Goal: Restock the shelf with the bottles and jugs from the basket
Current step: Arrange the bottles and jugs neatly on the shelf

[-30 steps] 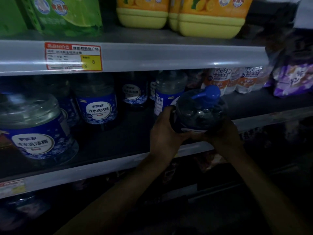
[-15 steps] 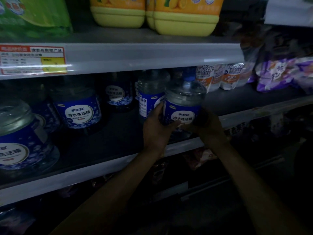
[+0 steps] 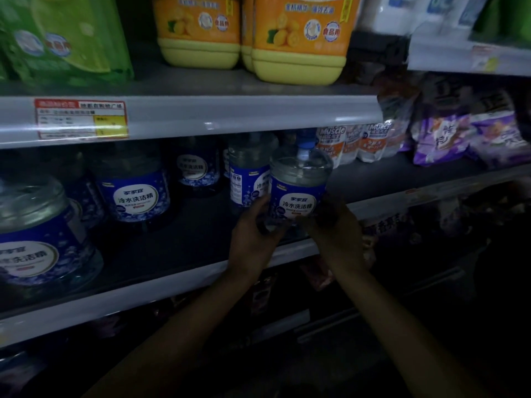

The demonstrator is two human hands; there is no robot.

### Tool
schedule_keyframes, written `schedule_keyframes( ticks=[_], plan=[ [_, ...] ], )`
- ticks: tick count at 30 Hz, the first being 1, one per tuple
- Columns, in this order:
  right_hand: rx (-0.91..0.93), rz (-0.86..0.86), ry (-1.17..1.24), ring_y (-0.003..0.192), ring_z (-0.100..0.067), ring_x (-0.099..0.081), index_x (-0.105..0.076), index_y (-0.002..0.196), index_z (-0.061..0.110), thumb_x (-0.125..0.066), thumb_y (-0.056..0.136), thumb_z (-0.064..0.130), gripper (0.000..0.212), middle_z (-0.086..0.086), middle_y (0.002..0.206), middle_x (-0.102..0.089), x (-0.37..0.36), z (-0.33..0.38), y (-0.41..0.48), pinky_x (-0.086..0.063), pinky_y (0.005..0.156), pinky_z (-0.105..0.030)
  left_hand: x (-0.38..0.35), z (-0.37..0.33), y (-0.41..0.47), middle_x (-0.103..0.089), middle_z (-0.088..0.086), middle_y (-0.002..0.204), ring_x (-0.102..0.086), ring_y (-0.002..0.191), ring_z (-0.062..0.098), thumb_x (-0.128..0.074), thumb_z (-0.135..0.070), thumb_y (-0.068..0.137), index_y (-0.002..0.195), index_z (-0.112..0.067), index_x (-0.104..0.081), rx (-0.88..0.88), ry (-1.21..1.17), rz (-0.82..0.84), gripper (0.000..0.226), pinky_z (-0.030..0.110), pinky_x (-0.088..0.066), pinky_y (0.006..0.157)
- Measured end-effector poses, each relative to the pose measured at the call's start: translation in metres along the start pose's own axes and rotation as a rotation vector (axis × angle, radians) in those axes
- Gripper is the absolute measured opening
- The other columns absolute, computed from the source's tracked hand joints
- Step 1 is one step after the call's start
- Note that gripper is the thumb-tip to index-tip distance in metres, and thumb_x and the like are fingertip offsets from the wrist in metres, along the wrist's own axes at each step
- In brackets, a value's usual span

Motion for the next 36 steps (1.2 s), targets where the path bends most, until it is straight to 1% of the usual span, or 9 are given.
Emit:
schedule_keyframes(
  ticks=[5,9,12,19,21,25,29,32,36],
  plan=[
    [0.024,0.013,0.086,0.091,0.008,-0.067,-0.069,0.106,0.025,-0.085,0.081,0.019,0.03,0.014,0.1,-0.072,-0.016,0.024,-0.024,-0.052,0.077,-0.01,0.046,0.009,-0.019,-0.068,-0.01,0.125,-0.063,0.117,0.003,-0.077,-0.022,0.092,0.137,-0.029,-0.061,0.056,0.107,-0.049,0.048,0.021,-0.052,0.099],
    [0.04,0.137,0.024,0.087,0.018,-0.06,-0.067,0.112,0.021,-0.083,0.084,0.019,0.032,0.02,0.095,-0.066,-0.06,0.032,-0.028,-0.045,0.076,-0.002,0.094,0.009,-0.023,-0.066,-0.009,0.13,-0.061,0.119,0.003,-0.074,-0.028,0.094,0.139,-0.027,-0.06,0.075,0.241,-0.101,0.048,0.024,-0.05,0.101],
    [0.061,0.222,-0.015,0.086,0.013,-0.062,-0.066,0.113,0.023,-0.08,0.086,0.02,0.031,0.015,0.09,-0.068,-0.101,0.037,-0.024,-0.048,0.078,-0.007,0.128,0.013,-0.024,-0.061,-0.008,0.138,-0.057,0.124,0.006,-0.072,-0.032,0.095,0.142,-0.026,-0.059,0.052,0.376,-0.131,0.05,0.028,-0.048,0.106],
    [-0.007,0.398,-0.124,0.111,-0.019,-0.064,-0.054,0.14,0.017,-0.08,0.085,0.019,0.06,-0.003,0.122,-0.065,-0.201,0.024,-0.003,-0.056,0.097,-0.039,0.168,0.025,-0.027,-0.059,-0.006,0.141,-0.054,0.128,0.01,-0.06,-0.048,0.095,0.145,-0.03,-0.054,0.0,0.555,-0.131,0.053,0.029,-0.048,0.1],
    [-0.05,0.431,-0.097,0.116,-0.021,-0.063,-0.048,0.147,0.014,-0.079,0.084,0.01,0.071,-0.006,0.129,-0.063,-0.222,0.017,0.004,-0.055,0.1,-0.041,0.174,0.028,-0.026,-0.059,-0.006,0.141,-0.053,0.128,0.009,-0.057,-0.048,0.097,0.146,-0.03,-0.054,-0.014,0.597,-0.134,0.053,0.027,-0.047,0.098],
    [-0.092,0.434,-0.067,0.108,-0.018,-0.064,-0.052,0.141,0.014,-0.074,0.084,0.003,0.063,0.008,0.106,-0.067,-0.25,0.007,0.016,-0.054,0.096,-0.033,0.18,0.033,-0.024,-0.059,-0.006,0.14,-0.055,0.127,0.009,-0.054,-0.047,0.096,0.144,-0.029,-0.054,-0.024,0.593,-0.144,0.051,0.032,-0.05,0.1],
    [-0.057,0.35,-0.151,0.117,-0.022,-0.063,-0.047,0.147,0.024,-0.068,0.087,0.014,0.065,-0.002,0.131,-0.066,-0.269,0.005,0.025,-0.049,0.092,-0.027,0.181,0.04,-0.025,-0.058,-0.005,0.139,-0.056,0.125,0.012,-0.054,-0.044,0.096,0.144,-0.028,-0.054,-0.02,0.603,-0.141,0.05,0.037,-0.052,0.099],
    [-0.065,0.294,-0.18,0.12,-0.024,-0.061,-0.044,0.149,0.025,-0.067,0.088,0.016,0.066,-0.003,0.135,-0.064,-0.275,0.002,0.032,-0.044,0.09,-0.024,0.182,0.043,-0.026,-0.057,-0.006,0.141,-0.056,0.124,0.012,-0.054,-0.044,0.096,0.145,-0.03,-0.052,-0.014,0.613,-0.131,0.051,0.037,-0.053,0.098],
    [-0.048,0.292,-0.196,0.125,-0.025,-0.058,-0.046,0.146,0.024,-0.068,0.084,0.017,0.067,-0.003,0.137,-0.062,-0.28,-0.001,0.039,-0.05,0.103,-0.033,0.182,0.046,-0.024,-0.055,-0.009,0.142,-0.056,0.124,0.011,-0.055,-0.045,0.096,0.146,-0.033,-0.049,-0.007,0.619,-0.125,0.052,0.039,-0.053,0.097]
  ],
)
Point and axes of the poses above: each hand's wrist, its own y-axis towards the middle knuckle, its own x-axis out of the back of the hand, z = x × y, the point moved 6 cm from there along y, towards the middle knuckle
